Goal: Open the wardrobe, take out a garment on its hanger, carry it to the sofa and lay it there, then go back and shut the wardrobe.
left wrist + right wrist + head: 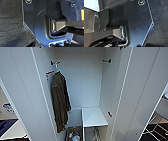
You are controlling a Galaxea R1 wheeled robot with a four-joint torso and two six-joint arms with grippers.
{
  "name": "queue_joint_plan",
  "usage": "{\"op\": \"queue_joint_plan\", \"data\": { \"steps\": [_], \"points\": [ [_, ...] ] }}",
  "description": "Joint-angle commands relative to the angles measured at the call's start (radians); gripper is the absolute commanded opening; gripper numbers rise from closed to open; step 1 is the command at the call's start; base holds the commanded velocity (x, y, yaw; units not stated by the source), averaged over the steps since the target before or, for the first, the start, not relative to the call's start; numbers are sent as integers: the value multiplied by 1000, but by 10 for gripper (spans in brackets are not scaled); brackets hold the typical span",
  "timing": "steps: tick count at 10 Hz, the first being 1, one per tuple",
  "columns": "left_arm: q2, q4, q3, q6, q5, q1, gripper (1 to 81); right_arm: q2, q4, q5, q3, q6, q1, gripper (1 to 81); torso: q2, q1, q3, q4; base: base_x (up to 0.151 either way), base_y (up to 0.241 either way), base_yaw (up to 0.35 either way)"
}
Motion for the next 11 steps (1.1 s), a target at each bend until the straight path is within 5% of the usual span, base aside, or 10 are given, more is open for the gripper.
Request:
{"op": "queue_joint_plan", "data": {
  "steps": [1,4,7,11],
  "points": [
    [-131,-261,216,229,-19,-47,811,-45,-12,-48,61,-2,40,811,0,0,0,0,0,0,0],
    [-303,-254,383,242,-133,-67,811,-220,-9,-43,285,1,64,811,0,0,0,0,0,0,0],
    [-497,-257,565,236,-142,-111,811,-468,-6,-39,576,4,107,811,0,0,0,0,0,0,0],
    [-695,-271,653,208,-154,-197,811,-712,18,-5,688,41,193,811,0,0,0,0,0,0,0]
  ]
}}
